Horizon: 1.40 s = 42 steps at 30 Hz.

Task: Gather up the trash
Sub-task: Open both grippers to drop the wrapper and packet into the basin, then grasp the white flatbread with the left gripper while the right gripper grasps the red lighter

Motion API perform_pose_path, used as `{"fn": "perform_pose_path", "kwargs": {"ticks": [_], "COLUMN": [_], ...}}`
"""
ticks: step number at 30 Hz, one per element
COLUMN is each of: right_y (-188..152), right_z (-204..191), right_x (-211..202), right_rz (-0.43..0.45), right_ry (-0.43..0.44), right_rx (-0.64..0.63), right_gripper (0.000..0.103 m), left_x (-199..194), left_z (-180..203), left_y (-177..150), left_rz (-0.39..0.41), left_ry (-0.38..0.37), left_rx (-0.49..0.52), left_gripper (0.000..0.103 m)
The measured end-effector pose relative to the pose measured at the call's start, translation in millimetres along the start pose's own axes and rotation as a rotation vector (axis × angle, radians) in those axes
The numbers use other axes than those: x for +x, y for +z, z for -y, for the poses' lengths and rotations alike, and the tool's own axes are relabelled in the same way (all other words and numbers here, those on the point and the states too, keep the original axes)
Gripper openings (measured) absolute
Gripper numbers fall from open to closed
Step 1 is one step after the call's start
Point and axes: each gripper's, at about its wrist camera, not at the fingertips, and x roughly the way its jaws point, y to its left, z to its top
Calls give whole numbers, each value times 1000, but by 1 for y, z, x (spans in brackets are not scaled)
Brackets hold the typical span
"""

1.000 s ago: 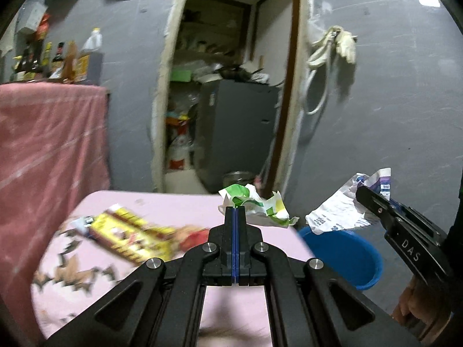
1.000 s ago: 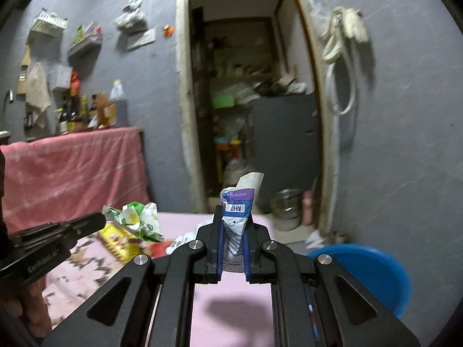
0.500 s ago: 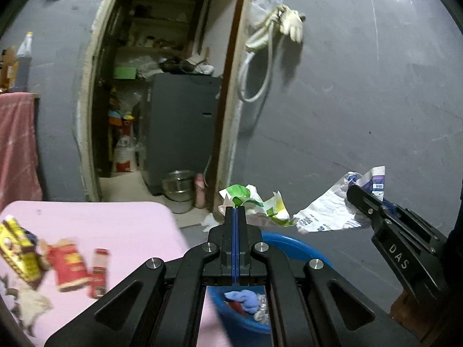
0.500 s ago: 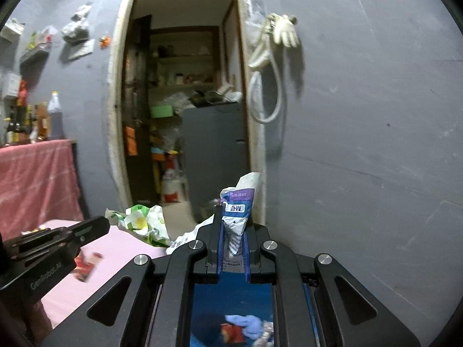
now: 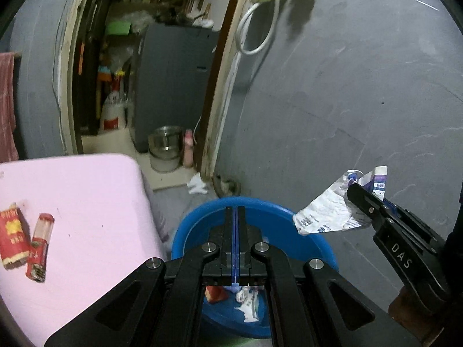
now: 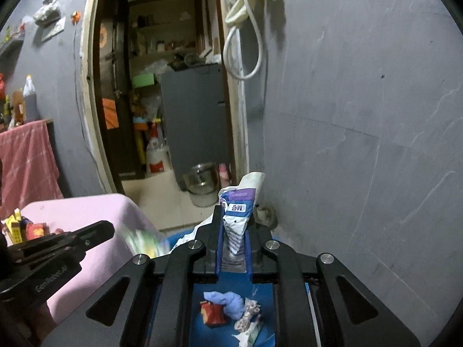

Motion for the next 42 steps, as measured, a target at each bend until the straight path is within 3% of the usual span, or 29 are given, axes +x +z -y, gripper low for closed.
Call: {"fn": "perform_pose_path", "kwargs": {"ticks": [4, 6, 10, 15, 17, 21, 26, 29, 42], "right_y": [-2, 0, 2, 10, 13, 24, 31, 36, 29], "right_z": [-1, -4, -7, -14, -18, -31, -50, -66, -153], "right_x": [5, 5, 3, -8, -12, -27, -39, -45, -59], "right_rz": [-22, -19, -7, 57, 82, 142, 182, 204, 250], "right_ry": [3, 7, 12, 31, 39, 64, 101, 128, 230], "right_rx": [3, 3, 2, 14, 22, 32, 38, 29, -68], "right_gripper": [29, 30, 43, 54, 74, 84, 103, 103, 103], "left_x": [5, 3, -12, -42, -55, -80, -119, -144, -220], "left_z": [-5, -8, -17, -24, -31, -47, -70, -85, -159], "left_y": [-2, -2, 1, 8, 10, 15, 16, 12, -11], "left_rz": [-40, -41, 0, 61, 92, 143, 226, 276, 321], "left_ry": [10, 17, 27, 65, 83, 131, 202, 248, 420], "left_rx": [-22, -31, -56, -49, -58, -60, -65, -79, -113], "left_gripper": [0, 3, 28, 38, 51, 58, 84, 95, 98]}}
